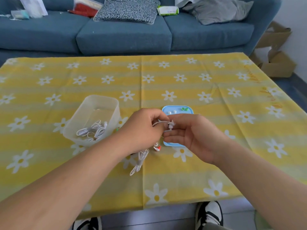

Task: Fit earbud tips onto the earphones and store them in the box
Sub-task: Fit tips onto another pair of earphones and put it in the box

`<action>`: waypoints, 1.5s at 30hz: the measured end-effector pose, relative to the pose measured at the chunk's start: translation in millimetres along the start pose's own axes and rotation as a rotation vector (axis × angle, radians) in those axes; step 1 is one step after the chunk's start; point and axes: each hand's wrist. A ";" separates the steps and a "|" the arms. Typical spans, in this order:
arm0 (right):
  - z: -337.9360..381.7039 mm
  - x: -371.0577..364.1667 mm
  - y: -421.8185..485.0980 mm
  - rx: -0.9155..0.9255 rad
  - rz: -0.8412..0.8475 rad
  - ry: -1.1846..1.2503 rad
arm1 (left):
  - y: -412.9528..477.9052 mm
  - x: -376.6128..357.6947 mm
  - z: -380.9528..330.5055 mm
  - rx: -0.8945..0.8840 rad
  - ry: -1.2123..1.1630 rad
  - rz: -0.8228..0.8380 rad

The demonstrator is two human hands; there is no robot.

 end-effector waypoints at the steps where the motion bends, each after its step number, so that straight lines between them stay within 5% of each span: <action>1: -0.6 -0.3 -0.5 0.014 -0.010 -0.012 | -0.4 -0.3 -0.1 0.012 -0.010 0.007; 7: -3.6 0.4 -0.6 0.076 -0.045 -0.039 | -5.7 -2.6 -2.7 0.022 -0.104 0.022; 18: -2.9 -7.2 2.0 0.005 -0.065 0.100 | -0.4 2.4 11.5 -0.174 0.084 -0.128; 23: -3.5 -10.2 -1.0 0.026 0.032 0.041 | -2.7 6.7 10.7 -0.074 0.054 -0.075; 31: -4.0 -11.1 1.9 0.082 -0.109 -0.004 | -3.8 13.0 3.9 0.084 -0.254 -0.027; 45: -7.0 -13.0 0.8 0.174 -0.225 -0.296 | -0.4 7.3 8.5 0.007 -0.232 -0.108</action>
Point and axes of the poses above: each hand's wrist, its own y-axis towards the middle knuckle, its own x-axis out of the back of the hand, z = x × y, and after that the axes turned 1 degree about -z, right-handed
